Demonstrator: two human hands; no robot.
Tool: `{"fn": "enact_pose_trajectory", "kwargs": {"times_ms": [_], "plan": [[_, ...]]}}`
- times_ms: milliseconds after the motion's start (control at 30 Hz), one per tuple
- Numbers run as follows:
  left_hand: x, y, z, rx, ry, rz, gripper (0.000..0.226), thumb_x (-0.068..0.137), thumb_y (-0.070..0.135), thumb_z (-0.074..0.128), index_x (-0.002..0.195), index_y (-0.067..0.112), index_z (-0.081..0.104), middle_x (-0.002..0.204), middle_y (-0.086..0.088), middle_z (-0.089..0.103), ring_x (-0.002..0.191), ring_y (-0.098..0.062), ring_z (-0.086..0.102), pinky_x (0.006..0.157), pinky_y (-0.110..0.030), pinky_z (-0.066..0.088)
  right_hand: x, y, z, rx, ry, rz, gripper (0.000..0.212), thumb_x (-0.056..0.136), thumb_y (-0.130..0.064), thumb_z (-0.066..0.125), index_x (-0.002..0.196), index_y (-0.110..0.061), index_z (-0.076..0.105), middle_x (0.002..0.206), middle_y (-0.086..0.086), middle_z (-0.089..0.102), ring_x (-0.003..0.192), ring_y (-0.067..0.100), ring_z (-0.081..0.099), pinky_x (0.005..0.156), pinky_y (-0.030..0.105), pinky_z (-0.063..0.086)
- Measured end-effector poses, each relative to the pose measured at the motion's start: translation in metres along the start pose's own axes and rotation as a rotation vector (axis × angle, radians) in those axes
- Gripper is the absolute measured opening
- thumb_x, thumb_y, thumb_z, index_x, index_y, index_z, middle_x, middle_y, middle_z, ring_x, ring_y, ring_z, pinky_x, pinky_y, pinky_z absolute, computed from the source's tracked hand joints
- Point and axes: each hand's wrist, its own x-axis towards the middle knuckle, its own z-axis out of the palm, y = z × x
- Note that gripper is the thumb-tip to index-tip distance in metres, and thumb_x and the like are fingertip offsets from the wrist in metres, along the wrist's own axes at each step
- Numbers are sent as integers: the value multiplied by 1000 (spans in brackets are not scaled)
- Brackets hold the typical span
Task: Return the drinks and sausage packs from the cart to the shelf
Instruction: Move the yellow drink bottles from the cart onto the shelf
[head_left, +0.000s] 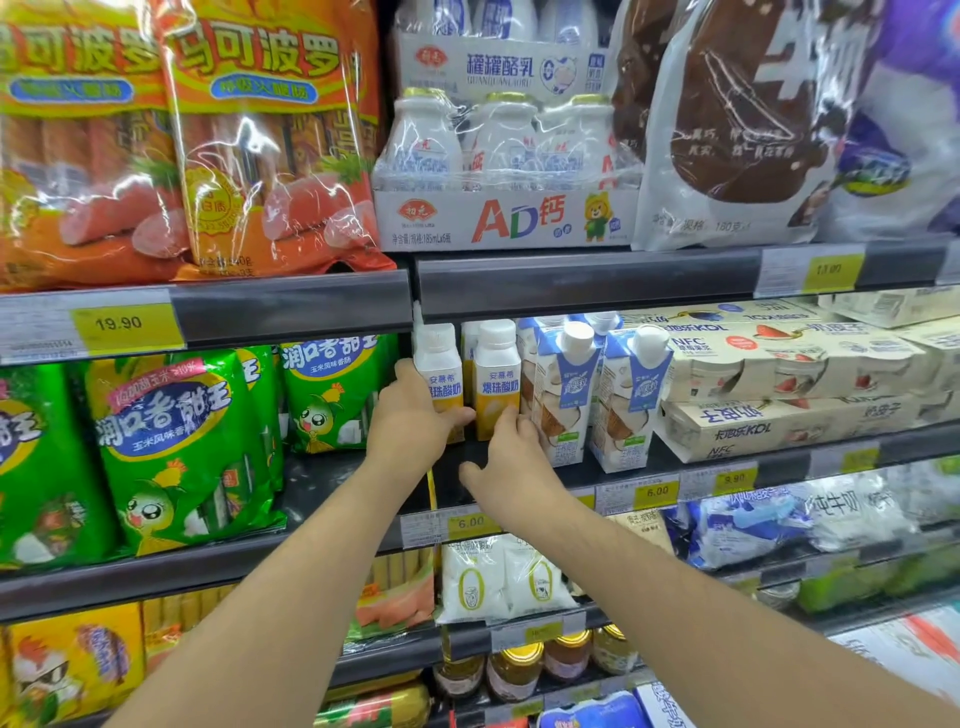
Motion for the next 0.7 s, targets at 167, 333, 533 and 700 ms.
{"fn": "enact_pose_trajectory", "kwargs": {"times_ms": [167, 333, 533, 700], "plan": [[2, -1, 0, -10, -8, -8, 64, 77, 33, 81, 123, 10, 43, 119, -11, 64, 110, -31, 60, 77, -33, 39, -1, -3, -1, -17, -4, 14, 89, 95, -22, 57, 156, -1, -5, 164, 15, 1, 151, 28, 6, 120, 35, 18], [2, -2, 1, -19, -7, -15, 64, 77, 34, 81, 123, 10, 43, 119, -11, 64, 112, -31, 60, 77, -34, 40, 0, -6, -1, -26, -3, 25, 90, 95, -22, 57, 155, 1, -6, 165, 17, 1, 152, 28, 7, 120, 35, 17], [-2, -9, 3, -59, -31, 16, 64, 78, 33, 80, 123, 7, 42, 121, -11, 63, 112, -30, 59, 77, -31, 40, -2, -2, 3, -8, 22, 6, 82, 91, -23, 60, 154, -2, 12, 162, 14, 14, 150, 27, 12, 120, 36, 20], [-13, -19, 2, -99, -82, 62, 66, 78, 31, 80, 125, 4, 43, 123, -14, 63, 114, -30, 60, 82, -31, 45, -10, -2, 2, 8, 46, -11, 62, 90, -24, 61, 140, -2, 32, 149, 15, 33, 138, 28, 34, 114, 39, 33]]}}
